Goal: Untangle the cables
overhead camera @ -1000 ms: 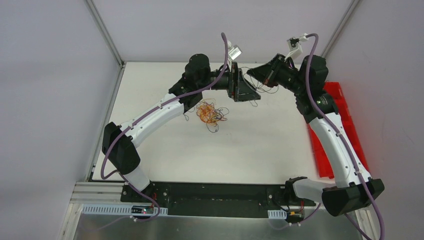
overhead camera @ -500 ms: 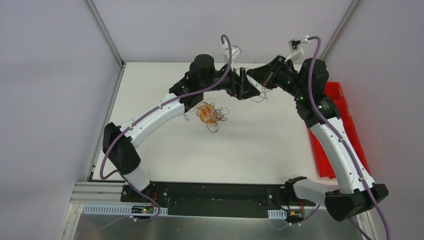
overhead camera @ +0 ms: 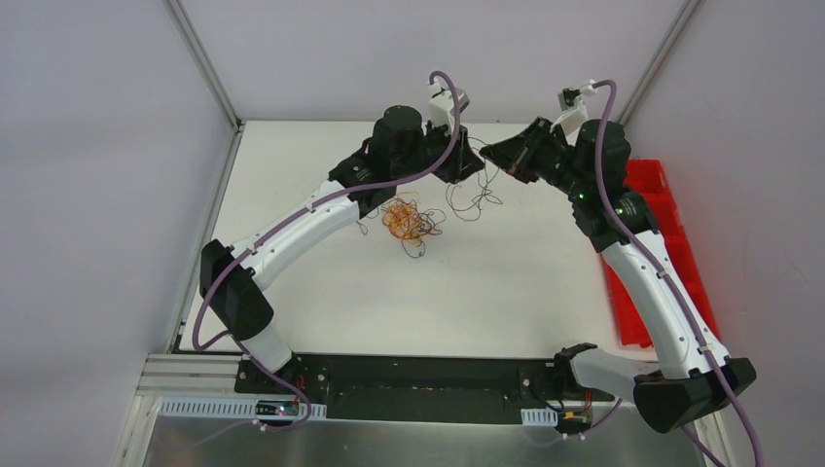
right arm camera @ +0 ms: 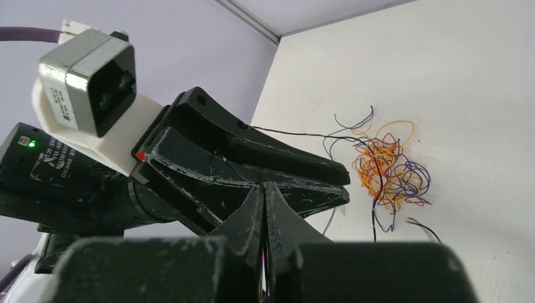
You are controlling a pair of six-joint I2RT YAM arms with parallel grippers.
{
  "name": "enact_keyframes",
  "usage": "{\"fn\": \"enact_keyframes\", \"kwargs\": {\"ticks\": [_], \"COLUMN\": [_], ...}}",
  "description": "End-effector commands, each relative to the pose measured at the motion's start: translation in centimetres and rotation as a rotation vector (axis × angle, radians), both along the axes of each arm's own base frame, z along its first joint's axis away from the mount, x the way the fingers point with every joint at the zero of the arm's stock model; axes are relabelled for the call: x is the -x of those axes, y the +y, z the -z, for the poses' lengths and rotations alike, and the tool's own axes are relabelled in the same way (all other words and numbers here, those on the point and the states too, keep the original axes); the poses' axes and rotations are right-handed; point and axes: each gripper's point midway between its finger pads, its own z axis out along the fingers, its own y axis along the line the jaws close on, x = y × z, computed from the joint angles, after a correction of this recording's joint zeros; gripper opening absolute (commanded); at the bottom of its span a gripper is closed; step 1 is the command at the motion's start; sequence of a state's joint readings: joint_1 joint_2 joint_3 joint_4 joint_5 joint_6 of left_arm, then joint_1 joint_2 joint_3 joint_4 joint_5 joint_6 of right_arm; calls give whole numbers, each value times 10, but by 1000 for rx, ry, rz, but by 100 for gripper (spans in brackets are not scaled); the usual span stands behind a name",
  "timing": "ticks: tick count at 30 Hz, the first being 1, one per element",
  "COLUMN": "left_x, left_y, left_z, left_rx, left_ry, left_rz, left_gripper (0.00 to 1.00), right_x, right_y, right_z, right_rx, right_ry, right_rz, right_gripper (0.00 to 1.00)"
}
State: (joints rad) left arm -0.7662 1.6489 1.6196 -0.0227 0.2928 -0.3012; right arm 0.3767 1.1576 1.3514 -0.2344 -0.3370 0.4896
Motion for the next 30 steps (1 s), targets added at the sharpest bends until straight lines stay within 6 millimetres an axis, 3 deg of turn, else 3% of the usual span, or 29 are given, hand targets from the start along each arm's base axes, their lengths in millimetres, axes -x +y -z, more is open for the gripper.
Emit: {"fn": "enact_keyframes", "kwargs": {"ticks": [1, 3, 5, 8, 11, 15, 21, 23, 25, 28, 30], "left_x": [11, 34, 63, 91, 97, 89, 60, 70, 100, 131, 138], "left_y": [7, 2, 3, 17, 39, 60, 63, 58, 52, 46, 46], "left_z": [-31, -31, -32, -24, -27, -46, -73, -80, -83, -71, -61], "left_rx": [5, 16, 25, -13, -33, -55, -127, -86, -24, 40, 45], "left_ry": [-109, -112, -134, -168, -205, -284, -455, -447, -384, -205, -132], "left_rz": [29, 156, 291, 383, 371, 309, 239, 341, 516, 657, 672], "left_gripper": [31, 60, 82, 98, 99, 99, 99, 98, 97, 96, 97], "right_x": [9, 5, 1, -4, 1, 18, 28, 28, 28, 29, 29], "right_y": [-7, -9, -12, -18, -18, -9, -7, -8, -10, -10, -8], "right_z": [-7, -9, -14, -19, -13, -1, 12, 12, 11, 4, 0], "right_rx": [-4, 6, 13, 21, 46, 89, 137, 147, 154, 148, 139], "right_ry": [-18, -30, -52, -73, -80, -92, -90, -96, -99, -117, -127], "right_rz": [23, 34, 44, 48, 8, -103, -160, -158, -150, -154, -162], "right_gripper": [0, 0, 0, 0, 0, 0, 0, 0, 0, 0, 0]}}
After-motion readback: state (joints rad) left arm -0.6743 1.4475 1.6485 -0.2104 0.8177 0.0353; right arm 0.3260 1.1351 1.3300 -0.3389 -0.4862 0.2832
